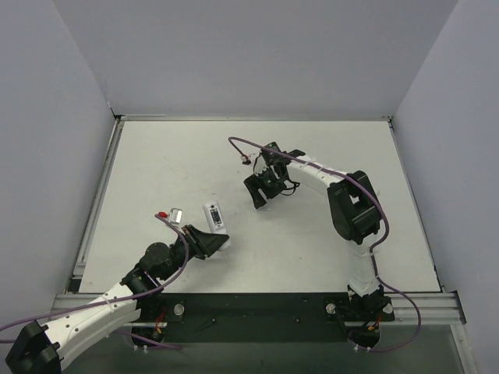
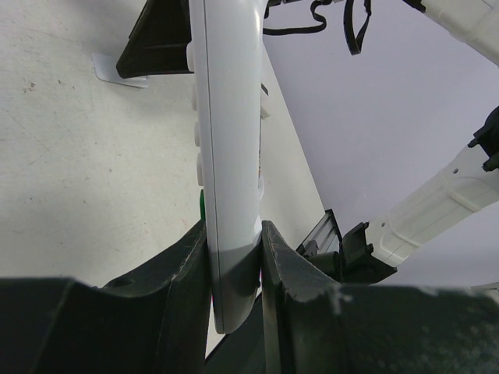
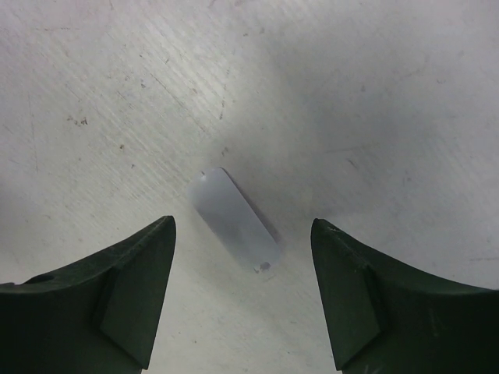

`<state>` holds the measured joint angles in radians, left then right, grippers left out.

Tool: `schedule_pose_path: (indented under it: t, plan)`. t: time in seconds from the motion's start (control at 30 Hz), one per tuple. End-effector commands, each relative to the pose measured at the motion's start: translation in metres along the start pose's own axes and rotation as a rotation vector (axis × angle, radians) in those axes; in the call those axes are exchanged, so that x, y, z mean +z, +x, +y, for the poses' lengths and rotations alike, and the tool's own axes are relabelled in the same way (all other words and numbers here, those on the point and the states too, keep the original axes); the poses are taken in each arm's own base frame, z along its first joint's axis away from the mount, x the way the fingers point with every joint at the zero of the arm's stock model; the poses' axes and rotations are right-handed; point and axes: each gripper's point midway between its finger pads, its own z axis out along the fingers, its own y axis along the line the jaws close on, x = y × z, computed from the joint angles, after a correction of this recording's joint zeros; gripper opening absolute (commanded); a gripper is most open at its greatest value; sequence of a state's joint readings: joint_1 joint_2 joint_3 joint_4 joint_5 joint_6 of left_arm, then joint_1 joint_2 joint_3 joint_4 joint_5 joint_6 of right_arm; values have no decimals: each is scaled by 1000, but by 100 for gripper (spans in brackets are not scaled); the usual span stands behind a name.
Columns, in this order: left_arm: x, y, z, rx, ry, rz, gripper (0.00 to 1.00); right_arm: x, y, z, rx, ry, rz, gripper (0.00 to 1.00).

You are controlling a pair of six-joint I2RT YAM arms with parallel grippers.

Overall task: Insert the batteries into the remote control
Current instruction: Adjust the battery cover at the center of the board.

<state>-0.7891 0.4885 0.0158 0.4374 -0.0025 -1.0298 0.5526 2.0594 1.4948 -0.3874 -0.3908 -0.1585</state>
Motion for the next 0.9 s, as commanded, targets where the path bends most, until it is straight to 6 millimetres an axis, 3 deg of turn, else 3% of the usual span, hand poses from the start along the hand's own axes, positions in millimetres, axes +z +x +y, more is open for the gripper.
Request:
schedule_pose_path:
  t: [0.0, 0.2, 0.33, 0.53, 0.87]
  plan:
    - [1, -6, -7, 23, 32, -23, 0, 5, -7, 9, -65, -5, 23, 65]
    - [1, -7, -8, 22, 32, -25, 0, 20, -8, 25, -135, -31, 50, 65]
    - [0, -7, -9, 20, 34, -24, 0, 24, 2, 35, -180, -48, 88, 63]
    - [1, -8, -10, 20, 37, -28, 0, 19, 30, 63, -238, -99, 151, 59]
    - [2, -4, -14, 18, 53, -2, 0, 0, 77, 71, -240, -90, 256, 56]
